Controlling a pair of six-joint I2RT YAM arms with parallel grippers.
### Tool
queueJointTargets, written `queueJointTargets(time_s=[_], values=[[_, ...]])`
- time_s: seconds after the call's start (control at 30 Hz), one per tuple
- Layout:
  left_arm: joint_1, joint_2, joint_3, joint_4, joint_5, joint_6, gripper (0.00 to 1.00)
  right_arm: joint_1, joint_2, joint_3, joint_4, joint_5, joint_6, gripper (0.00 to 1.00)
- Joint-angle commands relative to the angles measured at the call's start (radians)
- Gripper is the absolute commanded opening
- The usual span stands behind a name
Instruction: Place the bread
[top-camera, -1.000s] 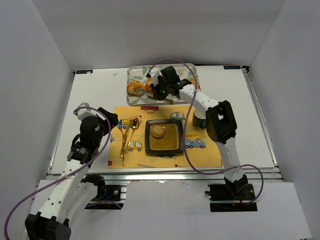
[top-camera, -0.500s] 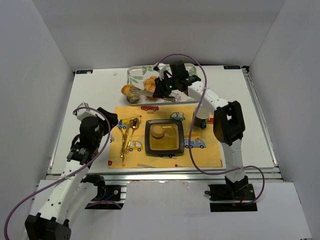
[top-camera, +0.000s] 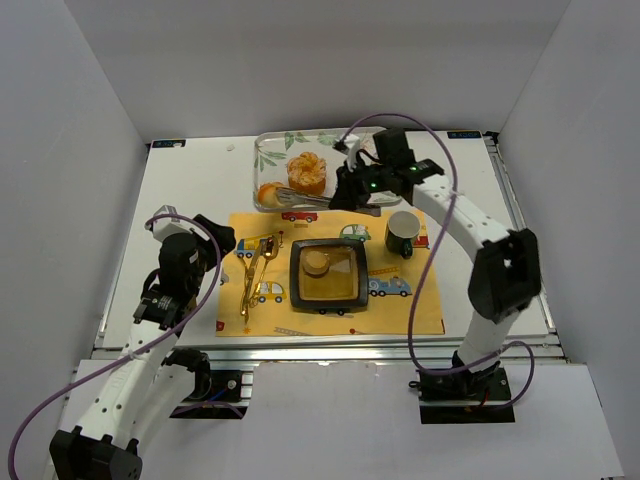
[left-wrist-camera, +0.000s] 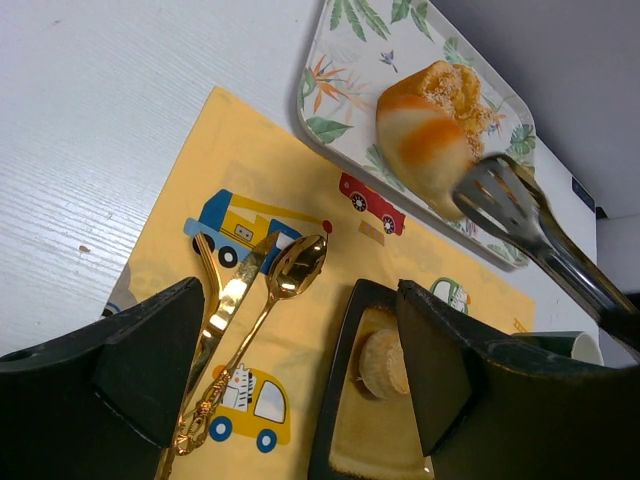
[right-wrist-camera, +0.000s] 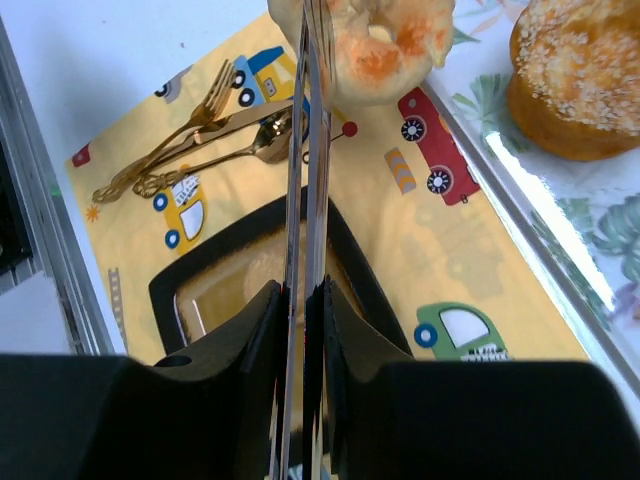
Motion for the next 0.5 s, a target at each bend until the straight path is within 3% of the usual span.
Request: queueJointTargets(time_s=[0.0,0.47], values=[[0.003,-0.01,0.012,0.01,-0.01,0.005,0.87,-0.014,-0.174,-0.108,-0.024,-0.044,-0.09,0.02],[0.003,0.03,-0.006,0.073,0.036,0.008,0.87,-0.089,-0.63,-0.55,-0.165,0.073,-0.302,0.03]])
